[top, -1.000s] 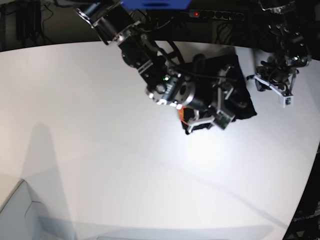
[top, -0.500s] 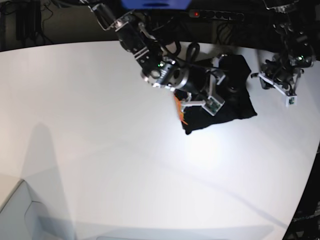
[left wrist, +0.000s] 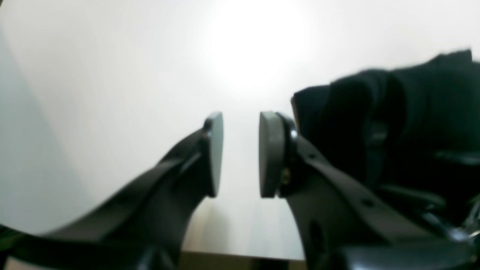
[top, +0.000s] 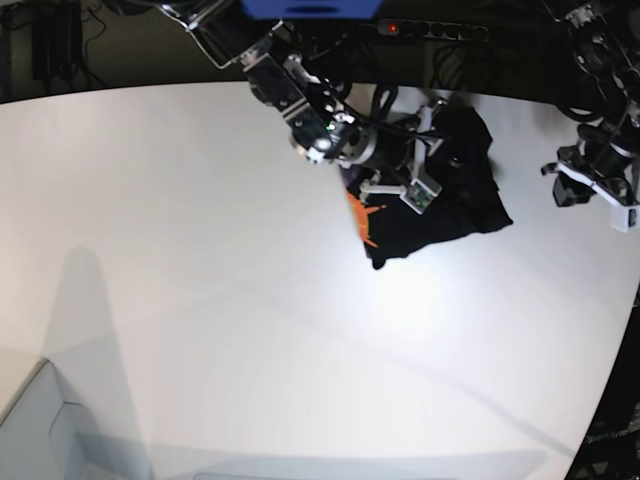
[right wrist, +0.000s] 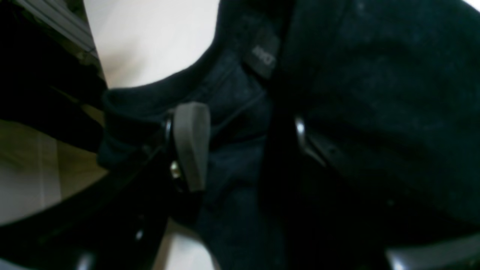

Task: Layout the t-shirt on the table in an organized manner, then fold the t-shirt properly
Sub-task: 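Press and adjust the folded bundle with both grippers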

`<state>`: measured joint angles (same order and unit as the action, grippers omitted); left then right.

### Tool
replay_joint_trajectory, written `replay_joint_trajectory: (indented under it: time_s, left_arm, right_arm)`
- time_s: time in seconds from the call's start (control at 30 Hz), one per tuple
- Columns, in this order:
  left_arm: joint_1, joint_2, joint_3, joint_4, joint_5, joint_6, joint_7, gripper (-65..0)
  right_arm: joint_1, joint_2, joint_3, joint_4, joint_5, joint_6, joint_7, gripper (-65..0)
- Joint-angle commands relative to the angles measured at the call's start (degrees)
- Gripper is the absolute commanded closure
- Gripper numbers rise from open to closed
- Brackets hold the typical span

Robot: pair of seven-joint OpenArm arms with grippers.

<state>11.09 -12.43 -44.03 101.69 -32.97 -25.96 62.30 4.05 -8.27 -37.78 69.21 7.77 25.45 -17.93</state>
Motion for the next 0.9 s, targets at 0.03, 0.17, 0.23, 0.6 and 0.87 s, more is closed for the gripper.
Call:
replay_joint_trajectory:
  time_s: [0.03, 0.17, 0.23, 0.6, 0.87]
  left_arm:
    - [-1.4, -0.7, -0.1, 1.1, -3.6, -0.3, -0.5, -19.3]
    - [-1.5, -0.6, 0.0, 1.1, -9.2, -0.2, -0.3, -28.7]
    - [-1.9, -0.6, 0.0, 1.1, -11.1, -0.2, -0.3, -33.4]
    - [1.8, 1.9, 0.0, 0.9, -13.0, -0.5, -0.2, -38.9]
    - [5.2, 9.5, 0.1, 0.3, -12.6, -0.7, -0.5, -47.6]
  right_arm:
    - [0.4, -0.7, 0.0, 2.9, 0.5, 0.2, 0.8, -29.8]
    - [-1.5, 1.8, 0.3, 11.6, 0.5, 0.2, 0.8, -29.8]
    - [-1.9, 2.9, 0.3, 15.8, 0.5, 0.2, 0.7, -29.8]
    - [-5.1, 5.4, 15.6, 21.8, 0.5, 0.2, 0.5, -31.9]
    - [-6.6, 6.6, 20.3, 22.6, 0.5, 0.3, 0.4, -35.5]
